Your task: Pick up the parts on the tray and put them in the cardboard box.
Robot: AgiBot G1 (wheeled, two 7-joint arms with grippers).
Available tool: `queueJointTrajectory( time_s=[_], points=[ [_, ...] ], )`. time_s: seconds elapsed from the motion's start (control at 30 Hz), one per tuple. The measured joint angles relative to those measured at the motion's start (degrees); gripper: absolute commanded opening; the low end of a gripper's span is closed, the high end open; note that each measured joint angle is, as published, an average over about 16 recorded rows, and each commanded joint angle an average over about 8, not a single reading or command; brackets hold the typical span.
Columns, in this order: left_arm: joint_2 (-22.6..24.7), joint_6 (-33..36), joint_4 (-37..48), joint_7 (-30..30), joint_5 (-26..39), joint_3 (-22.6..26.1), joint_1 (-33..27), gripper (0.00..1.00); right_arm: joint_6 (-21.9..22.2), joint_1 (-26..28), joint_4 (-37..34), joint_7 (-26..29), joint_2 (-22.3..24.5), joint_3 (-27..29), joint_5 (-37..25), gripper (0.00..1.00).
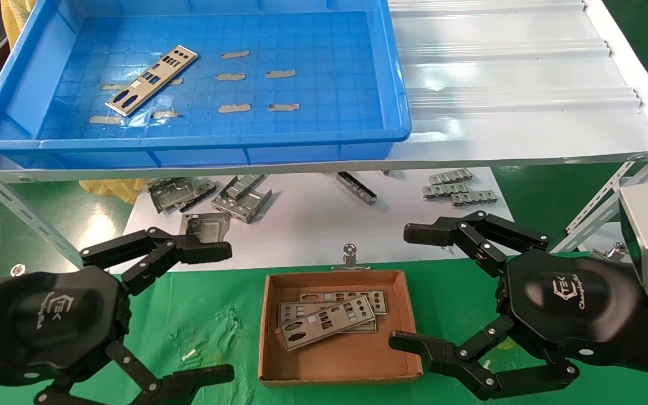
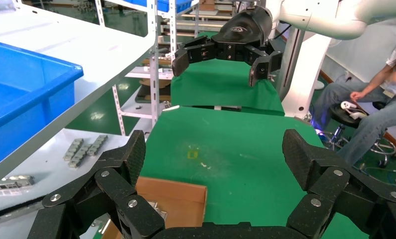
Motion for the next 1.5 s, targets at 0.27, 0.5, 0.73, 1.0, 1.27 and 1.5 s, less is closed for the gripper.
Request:
queueJointTrajectory(
  time_s=[0.27,0.5,0.73,1.0,1.27,1.5],
  points=[
    [0.0,0.0,0.0,0.0,0.0,0.0,0.0,1.0,0.0,0.0,0.0,0.0,0.0,0.0,0.0,1.0],
    [0.0,0.0,0.0,0.0,0.0,0.0,0.0,1.0,0.0,0.0,0.0,0.0,0.0,0.0,0.0,1.0],
    [0.0,0.0,0.0,0.0,0.0,0.0,0.0,1.0,0.0,0.0,0.0,0.0,0.0,0.0,0.0,1.0],
    [0.0,0.0,0.0,0.0,0.0,0.0,0.0,1.0,0.0,0.0,0.0,0.0,0.0,0.0,0.0,1.0],
    [0.0,0.0,0.0,0.0,0.0,0.0,0.0,1.0,0.0,0.0,0.0,0.0,0.0,0.0,0.0,1.0],
    [0.0,0.0,0.0,0.0,0.0,0.0,0.0,1.0,0.0,0.0,0.0,0.0,0.0,0.0,0.0,1.0]
  ],
)
